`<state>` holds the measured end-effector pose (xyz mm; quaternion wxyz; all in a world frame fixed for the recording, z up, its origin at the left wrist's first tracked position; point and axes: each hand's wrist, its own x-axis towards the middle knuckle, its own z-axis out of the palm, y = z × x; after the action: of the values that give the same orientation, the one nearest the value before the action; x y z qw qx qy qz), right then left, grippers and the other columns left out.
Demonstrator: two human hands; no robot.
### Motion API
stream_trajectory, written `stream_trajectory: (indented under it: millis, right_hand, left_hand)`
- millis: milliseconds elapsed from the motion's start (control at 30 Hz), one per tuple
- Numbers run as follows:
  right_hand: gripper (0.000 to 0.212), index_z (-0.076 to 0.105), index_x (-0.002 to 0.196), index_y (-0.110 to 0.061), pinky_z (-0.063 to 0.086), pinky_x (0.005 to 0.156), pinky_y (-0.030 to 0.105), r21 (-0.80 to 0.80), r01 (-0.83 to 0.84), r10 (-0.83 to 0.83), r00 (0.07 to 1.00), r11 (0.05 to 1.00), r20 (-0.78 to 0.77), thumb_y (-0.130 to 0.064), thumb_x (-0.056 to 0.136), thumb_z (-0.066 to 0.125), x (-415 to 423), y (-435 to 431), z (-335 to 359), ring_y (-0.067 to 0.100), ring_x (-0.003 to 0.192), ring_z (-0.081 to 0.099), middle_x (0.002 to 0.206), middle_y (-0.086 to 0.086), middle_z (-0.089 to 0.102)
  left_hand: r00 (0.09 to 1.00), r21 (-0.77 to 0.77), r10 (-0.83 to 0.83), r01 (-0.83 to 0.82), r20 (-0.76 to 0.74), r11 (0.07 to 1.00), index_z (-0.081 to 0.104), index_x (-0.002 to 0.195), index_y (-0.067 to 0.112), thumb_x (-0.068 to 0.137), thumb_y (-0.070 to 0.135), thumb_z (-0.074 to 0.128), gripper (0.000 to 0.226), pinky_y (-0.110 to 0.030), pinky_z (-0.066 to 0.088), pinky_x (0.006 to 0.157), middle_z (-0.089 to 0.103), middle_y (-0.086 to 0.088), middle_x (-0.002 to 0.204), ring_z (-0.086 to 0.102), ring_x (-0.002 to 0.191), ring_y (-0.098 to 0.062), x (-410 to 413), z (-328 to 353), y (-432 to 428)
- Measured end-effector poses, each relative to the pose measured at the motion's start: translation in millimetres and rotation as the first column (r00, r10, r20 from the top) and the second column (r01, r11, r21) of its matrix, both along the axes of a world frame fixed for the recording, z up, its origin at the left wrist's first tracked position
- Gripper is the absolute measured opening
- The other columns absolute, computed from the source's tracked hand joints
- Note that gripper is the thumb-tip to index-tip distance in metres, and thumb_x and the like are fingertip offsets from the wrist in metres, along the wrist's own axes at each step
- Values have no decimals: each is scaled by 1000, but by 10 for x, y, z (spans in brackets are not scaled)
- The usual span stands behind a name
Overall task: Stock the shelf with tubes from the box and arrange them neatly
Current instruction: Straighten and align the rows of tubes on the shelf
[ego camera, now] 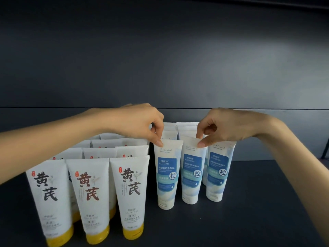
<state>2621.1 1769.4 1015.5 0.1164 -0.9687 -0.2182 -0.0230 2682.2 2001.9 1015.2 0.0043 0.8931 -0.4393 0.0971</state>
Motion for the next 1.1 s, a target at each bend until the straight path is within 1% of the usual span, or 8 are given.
stream_trajectory:
  millis: [167, 333, 433, 567, 700, 900, 1000, 1100]
  right_hand:
    - [11, 67, 75, -24, 29, 50, 14, 13, -19, 18, 1000, 1000, 4, -31, 83, 71, 38, -17, -25, 6, 50, 33, 52, -8, 37]
    - [19, 63, 65, -30, 28, 48, 14, 35, -15, 14, 1000, 999, 26, -29, 82, 72, 79, -34, -39, 6, 47, 33, 47, -10, 36]
    - [23, 62, 62, -31, 27, 47, 14, 46, -9, 6, 998, 999, 55, -28, 82, 73, 100, -39, -47, 7, 46, 33, 45, -10, 35]
    - [23, 62, 62, -30, 27, 47, 15, 55, 9, -13, 998, 998, 63, -26, 82, 73, 124, -46, -52, 7, 45, 32, 43, -10, 34]
    - [20, 65, 63, -28, 27, 46, 15, 78, 11, -14, 999, 997, 39, -29, 81, 74, 129, -62, -51, 6, 45, 33, 44, -11, 35]
    - [8, 71, 80, -30, 31, 56, 23, 75, 4, -6, 1000, 997, 22, -38, 80, 72, 142, -101, -57, 6, 53, 36, 55, -9, 41]
    - [10, 73, 86, -30, 28, 53, 18, 113, 0, -2, 1000, 994, 21, -39, 81, 71, 128, -123, -32, 5, 51, 35, 51, -12, 38]
    - [15, 72, 93, -30, 30, 56, 18, 150, 32, -36, 999, 988, 22, -39, 81, 70, 96, -189, -15, 4, 51, 35, 50, -13, 38]
  left_hand:
    - [999, 8, 20, -21, 49, 1000, 62, 63, 35, 76, 51, 69, 22, -23, 27, 56, 55, 22, 80, 47, 78, 9, 47, -13, -3]
    - [998, 21, 28, -29, 63, 999, 59, 61, 37, 76, 51, 69, 23, -24, 26, 55, 55, 20, 77, 45, 76, 13, 75, -12, -6]
    - [998, 22, 21, -22, 65, 999, 59, 61, 37, 76, 51, 69, 23, -24, 27, 56, 55, 21, 78, 45, 75, 12, 91, -9, -4]
    - [999, 21, 7, -8, 43, 1000, 61, 62, 34, 76, 51, 69, 24, -23, 28, 55, 55, 21, 78, 47, 73, 7, 102, -1, 15]
    - [1000, 19, -9, 9, -22, 1000, 65, 66, 30, 76, 49, 70, 22, -23, 31, 57, 55, 24, 77, 47, 71, 7, 108, 16, 37]
    - [999, 16, -16, 16, -47, 1000, 61, 66, 36, 76, 49, 71, 19, -20, 32, 57, 56, 18, 72, 47, 72, 10, 126, 6, 21]
    - [997, -2, -26, 26, -71, 1000, 60, 65, 39, 76, 48, 71, 18, -20, 32, 57, 56, 20, 72, 48, 70, 11, 143, -10, 1]
    - [994, -22, -45, 43, -100, 999, 61, 65, 39, 76, 44, 73, 17, -23, 36, 61, 57, 20, 72, 49, 69, 8, 175, -9, -13]
